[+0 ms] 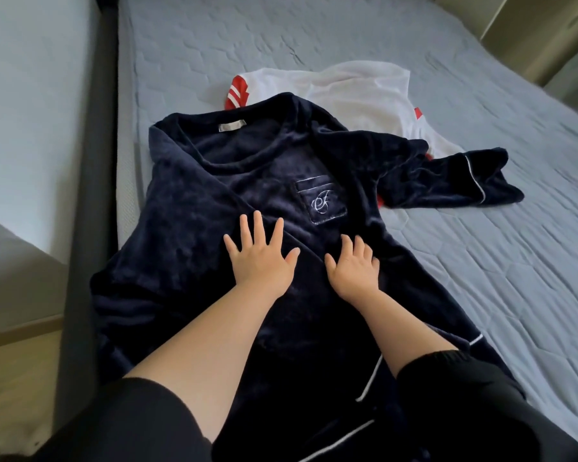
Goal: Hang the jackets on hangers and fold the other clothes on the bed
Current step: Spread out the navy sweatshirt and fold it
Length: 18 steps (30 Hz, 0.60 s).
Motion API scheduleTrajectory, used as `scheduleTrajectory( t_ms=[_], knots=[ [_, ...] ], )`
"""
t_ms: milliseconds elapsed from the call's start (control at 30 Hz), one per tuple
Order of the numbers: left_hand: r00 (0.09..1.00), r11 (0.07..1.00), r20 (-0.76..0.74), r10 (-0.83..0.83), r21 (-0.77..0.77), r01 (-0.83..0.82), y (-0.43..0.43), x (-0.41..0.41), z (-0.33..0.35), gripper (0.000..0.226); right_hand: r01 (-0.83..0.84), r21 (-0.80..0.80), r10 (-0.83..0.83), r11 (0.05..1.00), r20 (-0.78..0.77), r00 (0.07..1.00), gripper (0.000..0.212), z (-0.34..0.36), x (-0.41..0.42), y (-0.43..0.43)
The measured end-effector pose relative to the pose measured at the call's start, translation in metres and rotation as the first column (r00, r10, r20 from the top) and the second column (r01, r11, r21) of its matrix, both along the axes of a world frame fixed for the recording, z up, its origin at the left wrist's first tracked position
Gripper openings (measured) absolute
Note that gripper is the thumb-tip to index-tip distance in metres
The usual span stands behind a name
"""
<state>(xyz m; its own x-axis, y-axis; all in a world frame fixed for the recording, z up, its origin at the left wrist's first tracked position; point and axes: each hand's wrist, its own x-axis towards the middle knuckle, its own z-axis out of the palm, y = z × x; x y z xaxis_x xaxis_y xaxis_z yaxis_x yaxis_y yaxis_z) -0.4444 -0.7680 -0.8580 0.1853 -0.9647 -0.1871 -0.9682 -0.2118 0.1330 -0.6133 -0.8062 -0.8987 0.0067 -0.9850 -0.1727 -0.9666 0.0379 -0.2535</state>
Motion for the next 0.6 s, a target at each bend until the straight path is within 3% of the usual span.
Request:
scheduleTrajectory(
  t_ms=[133,200,300,367,433,500,533,600],
  knots=[
    [0.997,0.994,0.023,-0.067,-0.085,0.069,-0.005,0.0,-0.021,0.068,0.013,-0.127,-0.011,0.992,0.018,1.0,0.054,-0.001,-0.005,-0.013],
    [0.996,0.993,0.039,-0.079,-0.09,0.082,-0.004,0.002,-0.03,0.069,0.074,-0.085,-0.066,0.994,0.091,0.994,0.037,0.007,-0.009,-0.028],
    [0.995,0.991,0.034,-0.091,-0.094,0.093,-0.005,0.004,-0.038,0.069,0.203,0.046,-0.207,0.978,0.31,0.928,0.011,0.024,-0.016,-0.057],
    [0.994,0.989,0.034,-0.101,-0.106,0.104,-0.005,0.004,-0.04,0.07,0.321,-0.005,-0.286,0.947,0.44,0.851,0.014,0.032,-0.018,-0.073],
    [0.994,0.987,0.035,-0.107,-0.115,0.11,-0.004,0.005,-0.041,0.07,0.491,-0.11,-0.36,0.864,0.546,0.756,0.015,0.043,-0.021,-0.09],
    [0.993,0.987,0.029,-0.115,-0.112,0.118,-0.004,0.006,-0.041,0.07,0.598,-0.087,-0.414,0.797,0.641,0.646,0.03,0.056,-0.023,-0.109],
    [0.993,0.987,0.022,-0.119,-0.106,0.121,-0.004,0.006,-0.04,0.07,0.628,-0.012,-0.433,0.778,0.714,0.55,0.03,0.063,-0.023,-0.118],
    [0.992,0.988,0.01,-0.127,-0.084,0.128,-0.006,0.008,-0.039,0.07,0.627,0.212,-0.458,0.749,0.85,0.26,0.017,0.074,-0.02,-0.13]
  ],
)
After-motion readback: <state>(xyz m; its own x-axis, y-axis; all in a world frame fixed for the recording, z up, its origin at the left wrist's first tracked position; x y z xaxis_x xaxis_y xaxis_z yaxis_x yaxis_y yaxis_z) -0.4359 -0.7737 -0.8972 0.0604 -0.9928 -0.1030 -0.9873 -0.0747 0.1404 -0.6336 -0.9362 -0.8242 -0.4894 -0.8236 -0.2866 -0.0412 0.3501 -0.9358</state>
